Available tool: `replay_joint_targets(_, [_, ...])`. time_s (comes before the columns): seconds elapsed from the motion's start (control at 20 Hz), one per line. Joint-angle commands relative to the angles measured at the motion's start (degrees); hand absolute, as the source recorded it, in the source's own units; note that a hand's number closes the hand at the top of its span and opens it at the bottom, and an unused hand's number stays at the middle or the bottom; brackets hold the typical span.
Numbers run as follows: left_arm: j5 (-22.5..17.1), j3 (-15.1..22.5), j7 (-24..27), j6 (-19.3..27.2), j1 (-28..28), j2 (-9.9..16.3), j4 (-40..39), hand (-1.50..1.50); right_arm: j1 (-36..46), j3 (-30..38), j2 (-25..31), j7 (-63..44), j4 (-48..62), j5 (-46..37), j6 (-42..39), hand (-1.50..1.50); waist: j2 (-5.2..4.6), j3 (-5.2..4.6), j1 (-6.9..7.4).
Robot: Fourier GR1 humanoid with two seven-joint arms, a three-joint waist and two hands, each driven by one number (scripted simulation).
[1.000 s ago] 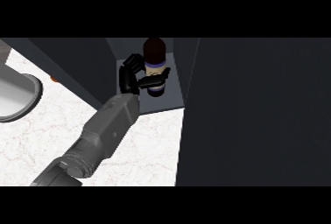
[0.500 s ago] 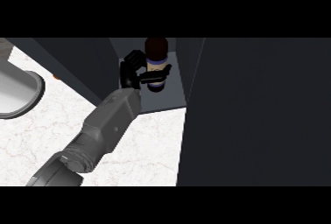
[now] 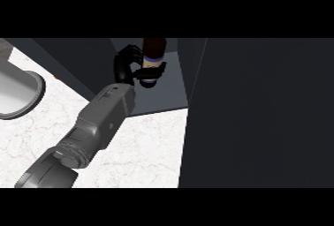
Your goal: Pick up the wine, place it into the cabinet and close the cabinet
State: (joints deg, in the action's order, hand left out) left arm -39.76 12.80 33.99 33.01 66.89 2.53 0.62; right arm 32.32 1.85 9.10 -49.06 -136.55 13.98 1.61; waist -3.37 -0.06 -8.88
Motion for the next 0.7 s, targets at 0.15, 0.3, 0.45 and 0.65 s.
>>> replay_joint_targets(0.15, [4.0, 3.8, -0.3, 6.5, -0.9, 2.5, -0.6, 1.50, -0.4, 0.2, -0.2, -0.7, -2.3, 1.5, 0.1, -1.50, -0.19, 0.00, -0.76])
replay_joint_targets(0.3, [4.8, 4.5, -0.9, 9.7, -1.6, 3.0, -0.6, 1.50, 0.0, 0.2, -0.4, -0.1, -1.8, 2.1, -0.3, -1.50, -0.62, -0.02, -1.18])
replay_joint_targets(0.45, [5.6, 5.2, -2.5, 10.0, -2.3, 3.8, -0.6, 1.50, 0.4, -0.2, -0.4, 0.3, -1.4, 1.7, -0.7, -1.50, -0.84, -0.08, -1.06])
replay_joint_targets(0.65, [7.1, 6.6, -2.7, 11.4, -3.6, 4.8, -0.6, 1.50, -0.8, -1.0, -0.1, 0.2, -2.0, 1.0, -1.5, -1.50, -0.95, -0.10, -1.49])
